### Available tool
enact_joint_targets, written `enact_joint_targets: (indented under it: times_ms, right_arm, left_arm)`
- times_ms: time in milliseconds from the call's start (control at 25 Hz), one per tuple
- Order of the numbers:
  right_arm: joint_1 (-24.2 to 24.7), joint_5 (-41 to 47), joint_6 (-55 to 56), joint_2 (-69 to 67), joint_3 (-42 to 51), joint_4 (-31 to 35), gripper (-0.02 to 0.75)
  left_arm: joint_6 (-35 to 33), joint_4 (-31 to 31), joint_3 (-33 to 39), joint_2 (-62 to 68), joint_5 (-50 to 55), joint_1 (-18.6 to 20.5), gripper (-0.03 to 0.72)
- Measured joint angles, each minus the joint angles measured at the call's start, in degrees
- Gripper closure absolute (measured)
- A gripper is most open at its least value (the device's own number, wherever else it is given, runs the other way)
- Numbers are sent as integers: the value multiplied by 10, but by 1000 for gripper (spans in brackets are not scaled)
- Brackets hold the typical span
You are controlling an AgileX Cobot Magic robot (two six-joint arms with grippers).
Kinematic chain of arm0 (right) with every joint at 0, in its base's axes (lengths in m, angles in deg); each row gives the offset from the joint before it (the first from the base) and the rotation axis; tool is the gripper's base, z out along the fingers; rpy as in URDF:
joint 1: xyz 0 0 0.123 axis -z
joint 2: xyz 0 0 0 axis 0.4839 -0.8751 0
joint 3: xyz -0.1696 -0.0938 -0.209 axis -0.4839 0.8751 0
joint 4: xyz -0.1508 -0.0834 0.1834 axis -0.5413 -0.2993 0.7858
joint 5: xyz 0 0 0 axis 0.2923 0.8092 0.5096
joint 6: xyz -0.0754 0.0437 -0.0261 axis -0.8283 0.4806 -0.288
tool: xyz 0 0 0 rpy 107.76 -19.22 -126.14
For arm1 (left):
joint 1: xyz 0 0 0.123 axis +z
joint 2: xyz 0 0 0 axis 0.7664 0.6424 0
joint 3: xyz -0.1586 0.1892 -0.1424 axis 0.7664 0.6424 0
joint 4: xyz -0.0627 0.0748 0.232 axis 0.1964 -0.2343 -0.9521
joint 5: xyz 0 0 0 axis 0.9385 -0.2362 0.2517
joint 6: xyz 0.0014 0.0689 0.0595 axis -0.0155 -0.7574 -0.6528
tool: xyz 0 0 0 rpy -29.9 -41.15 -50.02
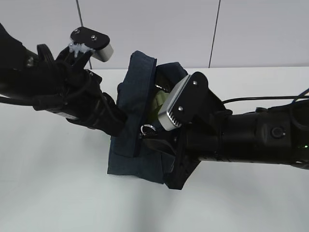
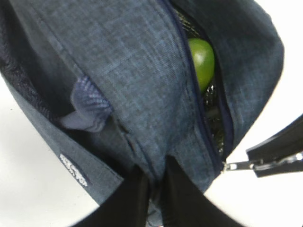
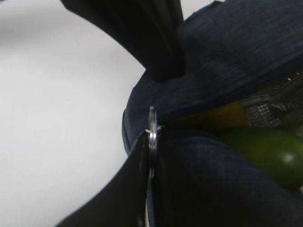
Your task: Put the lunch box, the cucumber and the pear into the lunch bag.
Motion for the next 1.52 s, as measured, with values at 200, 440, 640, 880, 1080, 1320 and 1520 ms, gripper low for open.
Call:
enact_joint_targets:
  times_ms: [200, 440, 640, 880, 1080, 1320, 1520]
  right_arm:
    - [0, 25, 0, 41, 0, -1, 738]
    - [0, 32, 0, 64, 4, -5, 738]
    - [0, 32, 0, 66, 4, -5, 738]
    - [0, 32, 0, 67, 4, -5, 738]
    - [0, 32, 0, 68, 4, -5, 738]
    - [0, 32, 0, 68, 4, -5, 738]
    - [0, 32, 9, 68, 4, -5, 738]
  left_arm:
    - [0, 6, 0, 0, 2, -1, 685]
    - [0, 10, 0, 0, 4, -3, 685]
    - [0, 10, 0, -7, 8, -3, 683]
    - [0, 10, 0, -22, 36, -3, 651]
    - [0, 9, 0, -26, 76, -3, 564]
    - [0, 9, 0, -27, 98, -3, 428]
    - [0, 15, 0, -27, 101, -3, 410]
